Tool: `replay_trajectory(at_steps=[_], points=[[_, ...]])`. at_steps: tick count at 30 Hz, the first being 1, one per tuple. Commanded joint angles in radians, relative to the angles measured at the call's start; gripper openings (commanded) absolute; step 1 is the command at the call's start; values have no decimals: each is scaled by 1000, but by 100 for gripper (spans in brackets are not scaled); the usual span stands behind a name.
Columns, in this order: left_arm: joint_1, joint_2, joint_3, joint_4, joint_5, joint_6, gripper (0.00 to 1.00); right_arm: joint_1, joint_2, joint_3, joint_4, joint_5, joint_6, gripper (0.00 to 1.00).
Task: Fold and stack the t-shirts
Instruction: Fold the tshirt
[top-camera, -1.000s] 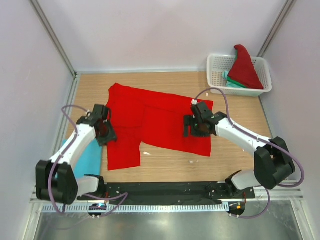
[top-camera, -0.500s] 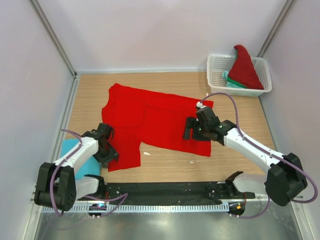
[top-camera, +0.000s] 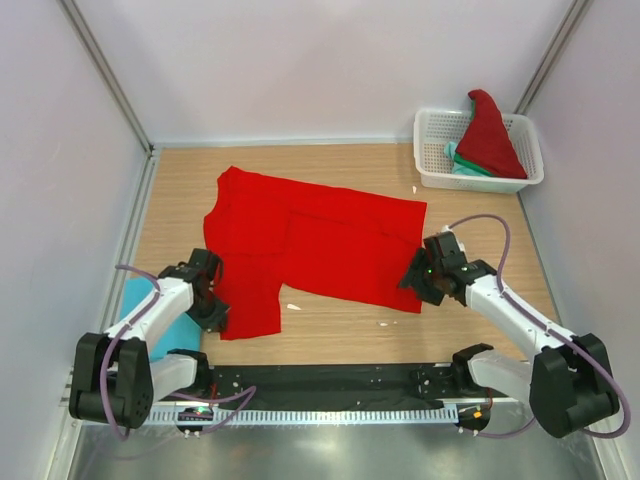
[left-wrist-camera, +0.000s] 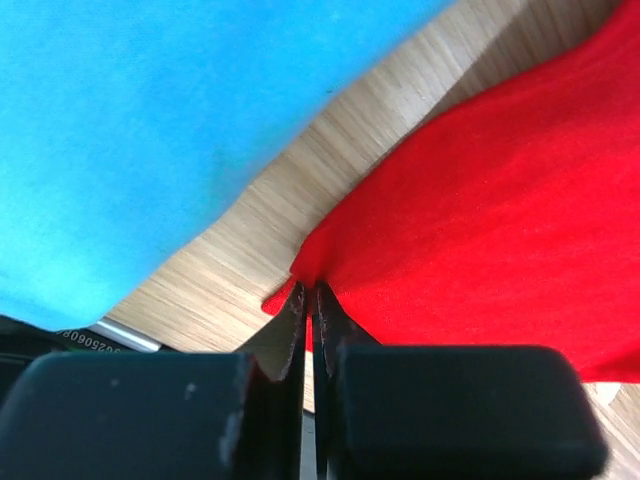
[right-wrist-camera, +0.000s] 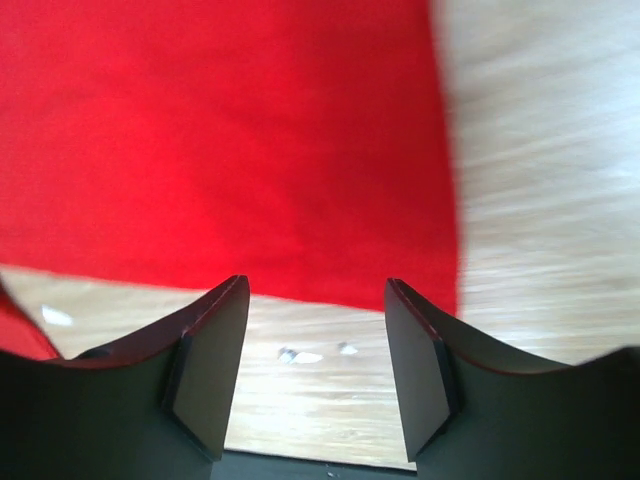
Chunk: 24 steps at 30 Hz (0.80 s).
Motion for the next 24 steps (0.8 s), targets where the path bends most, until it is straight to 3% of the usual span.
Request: replay_trajectory(at_steps=[1, 8, 24], points=[[3, 41, -32, 167, 33, 3, 0, -103, -18, -56, 26, -82, 86, 61], [1, 6, 50, 112, 61, 72, 0, -147, -21, -92, -54, -71, 138, 60], [-23, 9, 224, 49, 15, 148, 0, -168, -13, -139, -49, -76, 212, 54]])
